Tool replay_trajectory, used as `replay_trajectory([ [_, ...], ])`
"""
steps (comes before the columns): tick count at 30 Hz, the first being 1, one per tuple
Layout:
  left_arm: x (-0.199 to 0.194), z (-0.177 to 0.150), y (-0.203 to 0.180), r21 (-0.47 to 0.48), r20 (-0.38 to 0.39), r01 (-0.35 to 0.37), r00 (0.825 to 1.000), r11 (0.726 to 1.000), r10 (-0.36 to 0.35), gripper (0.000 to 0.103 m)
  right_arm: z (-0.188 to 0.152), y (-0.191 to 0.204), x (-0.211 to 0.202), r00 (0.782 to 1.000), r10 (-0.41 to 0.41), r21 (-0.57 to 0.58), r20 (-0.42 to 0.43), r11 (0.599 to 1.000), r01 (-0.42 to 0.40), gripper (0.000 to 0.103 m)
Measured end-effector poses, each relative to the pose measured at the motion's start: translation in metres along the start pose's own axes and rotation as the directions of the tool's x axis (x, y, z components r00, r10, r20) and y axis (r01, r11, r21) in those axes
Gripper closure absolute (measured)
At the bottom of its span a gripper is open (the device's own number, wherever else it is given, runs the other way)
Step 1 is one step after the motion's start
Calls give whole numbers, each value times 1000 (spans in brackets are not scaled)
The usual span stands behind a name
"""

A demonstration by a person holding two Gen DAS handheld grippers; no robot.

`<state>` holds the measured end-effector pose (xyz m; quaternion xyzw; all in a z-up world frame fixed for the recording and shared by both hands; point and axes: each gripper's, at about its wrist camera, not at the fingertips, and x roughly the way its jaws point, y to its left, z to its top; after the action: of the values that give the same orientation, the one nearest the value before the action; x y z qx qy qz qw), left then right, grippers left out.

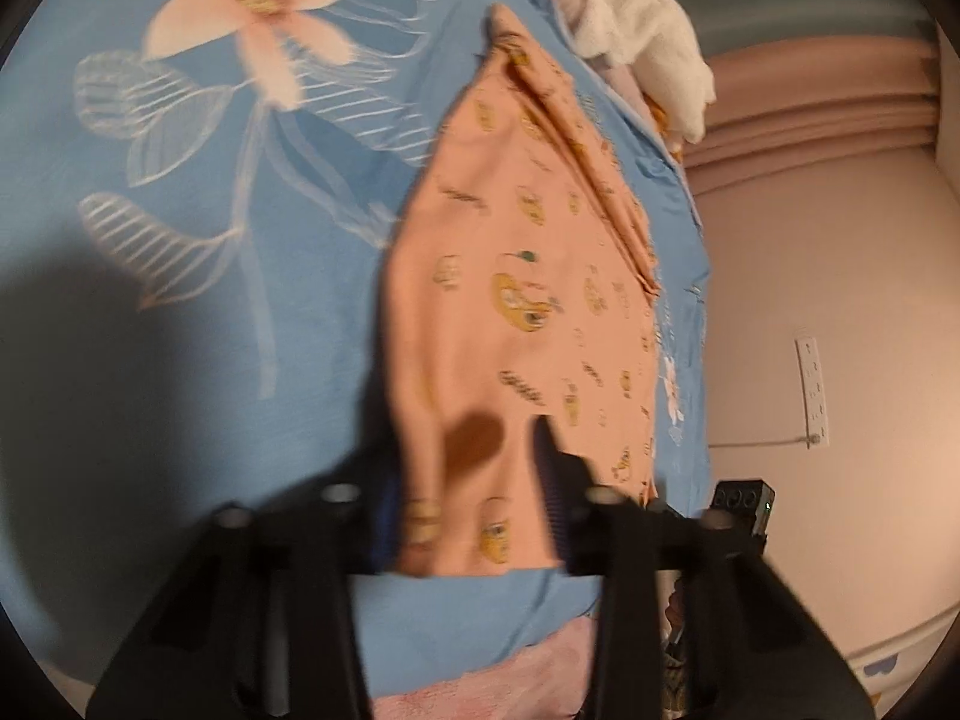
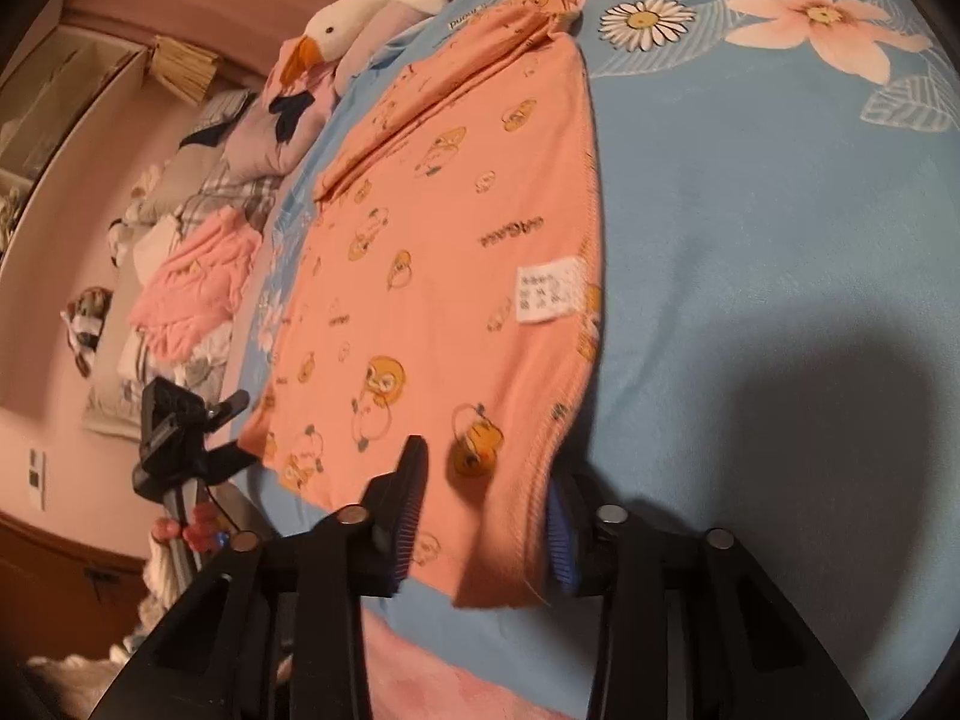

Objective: Fold small clothes

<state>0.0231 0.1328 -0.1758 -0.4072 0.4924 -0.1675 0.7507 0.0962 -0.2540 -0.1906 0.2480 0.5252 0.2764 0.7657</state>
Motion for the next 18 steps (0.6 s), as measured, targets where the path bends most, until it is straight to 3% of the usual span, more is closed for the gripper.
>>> replay_trajectory([
  [1, 0, -1, 5, -20, 4, -10, 1000, 1000, 10, 95, -1, -2, -1, 1000, -4, 2, 2, 1000, 4, 76],
  [2, -1, -1, 10, -34, 7, -14, 1000, 999, 15, 99, -3, -4, -1, 1000, -9, 4, 4, 1000, 9, 81],
  [6, -7, -2, 8, -47, 31, 18, 999, 999, -16, 100, -3, -7, -4, 1000, -10, 5, 15, 1000, 10, 93],
  [8, -11, -1, 1, -32, 44, 107, 993, 994, -105, 100, -1, -4, -7, 997, 68, 6, 31, 998, -69, 95],
  [12, -21, 9, -15, -14, 86, 290, 954, 957, -288, 100, 6, 7, -18, 967, 234, -7, 103, 972, -235, 95],
  [16, -19, 19, -25, 6, 81, 350, 934, 937, -349, 100, 19, 15, -25, 938, 315, -27, 148, 949, -314, 95],
  [18, -16, 26, -26, -11, 88, 395, 916, 919, -392, 100, 24, 18, -27, 925, 343, -30, 165, 939, -343, 95],
])
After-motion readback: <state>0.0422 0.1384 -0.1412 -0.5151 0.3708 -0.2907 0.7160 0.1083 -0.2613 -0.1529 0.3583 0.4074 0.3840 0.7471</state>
